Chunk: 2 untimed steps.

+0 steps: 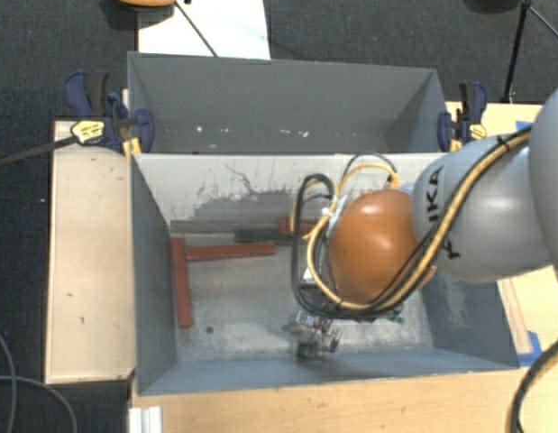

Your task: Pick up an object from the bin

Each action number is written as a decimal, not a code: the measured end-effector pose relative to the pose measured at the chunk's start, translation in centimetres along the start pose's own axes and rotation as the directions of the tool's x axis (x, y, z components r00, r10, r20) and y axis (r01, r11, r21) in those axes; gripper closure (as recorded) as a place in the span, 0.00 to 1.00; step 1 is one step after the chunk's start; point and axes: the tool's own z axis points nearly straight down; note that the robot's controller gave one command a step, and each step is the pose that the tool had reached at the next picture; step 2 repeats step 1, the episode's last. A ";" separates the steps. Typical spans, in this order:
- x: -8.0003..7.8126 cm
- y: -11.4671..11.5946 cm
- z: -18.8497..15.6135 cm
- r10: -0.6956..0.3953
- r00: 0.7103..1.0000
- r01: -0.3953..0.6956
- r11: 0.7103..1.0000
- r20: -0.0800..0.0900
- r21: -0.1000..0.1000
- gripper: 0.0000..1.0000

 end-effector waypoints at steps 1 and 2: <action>0.6 -2.6 -18.0 -0.039 0.999 0.039 0.999 0.000 0.003 1.00; 0.6 -2.6 -18.0 -0.039 0.999 0.039 0.999 0.000 0.003 1.00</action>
Offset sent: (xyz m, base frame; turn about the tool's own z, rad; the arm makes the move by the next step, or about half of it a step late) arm 0.0000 0.0000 0.0000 0.0000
